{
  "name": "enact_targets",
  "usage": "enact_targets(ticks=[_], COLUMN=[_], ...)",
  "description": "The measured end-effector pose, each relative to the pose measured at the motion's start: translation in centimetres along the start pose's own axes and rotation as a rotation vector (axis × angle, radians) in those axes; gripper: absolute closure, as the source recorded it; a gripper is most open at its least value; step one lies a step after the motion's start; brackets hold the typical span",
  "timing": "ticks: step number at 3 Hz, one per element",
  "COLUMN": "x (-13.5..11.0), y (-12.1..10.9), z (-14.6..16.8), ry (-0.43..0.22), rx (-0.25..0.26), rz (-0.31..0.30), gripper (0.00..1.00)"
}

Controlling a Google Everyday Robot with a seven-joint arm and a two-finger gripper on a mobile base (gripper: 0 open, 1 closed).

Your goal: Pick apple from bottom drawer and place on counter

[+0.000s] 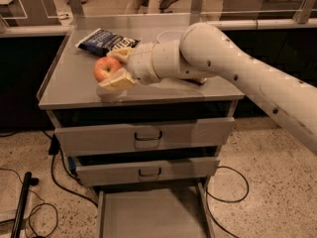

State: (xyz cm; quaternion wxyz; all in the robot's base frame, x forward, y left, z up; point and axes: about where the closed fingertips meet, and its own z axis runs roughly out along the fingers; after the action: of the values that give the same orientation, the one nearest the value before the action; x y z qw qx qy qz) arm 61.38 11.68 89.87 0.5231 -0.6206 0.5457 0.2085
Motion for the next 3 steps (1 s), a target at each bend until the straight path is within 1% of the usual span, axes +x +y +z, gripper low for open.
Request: enact_targets(ticks=[1,2,3], x=[1.0,2.6,3.8], y=[-1.2,-2.4,-3.6], z=[1.3,1.6,1.5], ry=[0.035,0.067,0.090], rx=[0.045,0.094,0.140], rz=[0.067,0.121,0.153], gripper=[1.00,1.00,1.00])
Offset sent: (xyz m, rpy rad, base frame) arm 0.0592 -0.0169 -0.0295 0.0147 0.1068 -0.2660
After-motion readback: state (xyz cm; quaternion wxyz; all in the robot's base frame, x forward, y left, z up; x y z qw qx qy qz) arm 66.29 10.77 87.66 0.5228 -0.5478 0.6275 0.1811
